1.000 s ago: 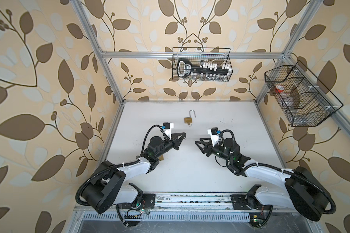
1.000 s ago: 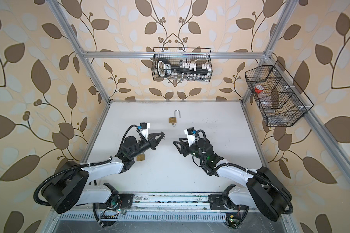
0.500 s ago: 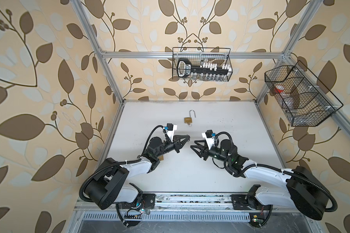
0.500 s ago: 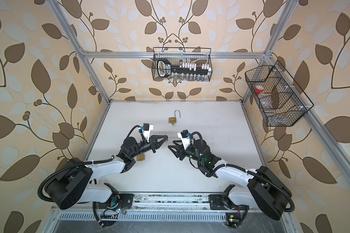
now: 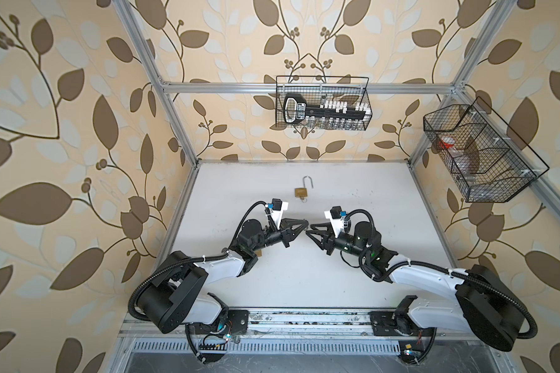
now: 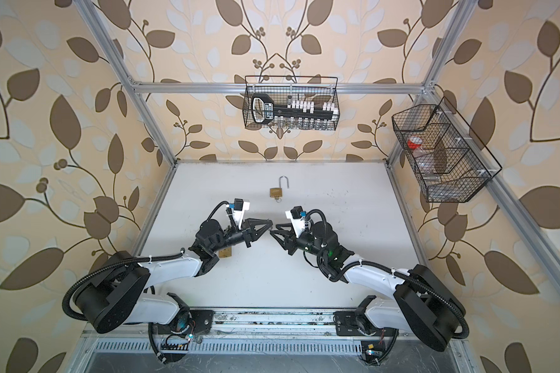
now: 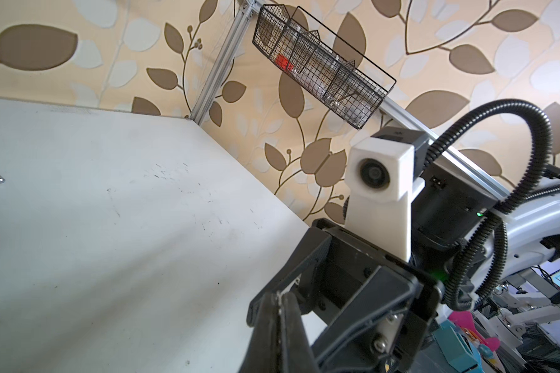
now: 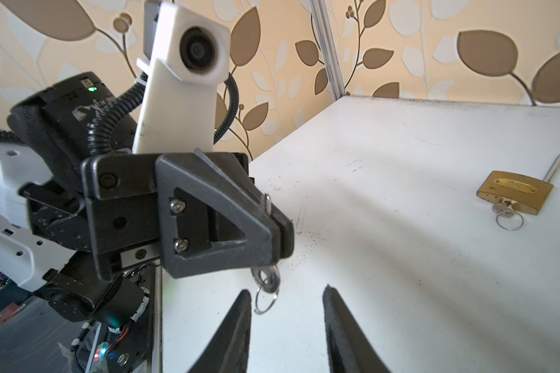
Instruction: Unlock with the key
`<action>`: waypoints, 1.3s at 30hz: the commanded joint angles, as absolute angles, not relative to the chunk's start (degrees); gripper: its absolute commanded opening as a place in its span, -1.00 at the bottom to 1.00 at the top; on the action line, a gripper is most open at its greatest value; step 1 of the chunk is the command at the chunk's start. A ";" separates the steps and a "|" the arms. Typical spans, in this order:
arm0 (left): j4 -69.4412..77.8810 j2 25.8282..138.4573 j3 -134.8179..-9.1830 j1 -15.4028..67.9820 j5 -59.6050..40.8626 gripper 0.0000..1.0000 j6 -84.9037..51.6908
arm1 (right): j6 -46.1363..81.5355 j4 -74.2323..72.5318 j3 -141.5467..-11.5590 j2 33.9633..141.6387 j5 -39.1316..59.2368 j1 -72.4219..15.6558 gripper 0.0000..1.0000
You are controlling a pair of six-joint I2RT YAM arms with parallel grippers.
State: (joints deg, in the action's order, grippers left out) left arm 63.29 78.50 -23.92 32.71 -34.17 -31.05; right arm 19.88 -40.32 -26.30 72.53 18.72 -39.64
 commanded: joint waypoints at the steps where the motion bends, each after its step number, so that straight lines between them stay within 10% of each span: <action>1: 66.36 78.15 -26.02 33.46 -35.82 -1.00 -30.23 | 19.82 -42.08 -27.16 73.26 20.17 -39.82 -0.31; 25: 64.69 79.82 -27.43 34.64 -37.51 -1.00 -29.71 | 20.03 -42.02 -26.88 72.56 18.99 -39.99 -0.46; 39: 64.69 79.71 -27.51 34.65 -38.01 -1.00 -29.80 | 21.03 -42.71 -26.59 72.35 19.84 -38.92 -1.00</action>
State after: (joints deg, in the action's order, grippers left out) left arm 62.46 80.01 -25.45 33.67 -35.44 -29.93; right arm 21.80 -40.93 -26.30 72.82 21.30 -39.22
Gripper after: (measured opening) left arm 0.046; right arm 0.068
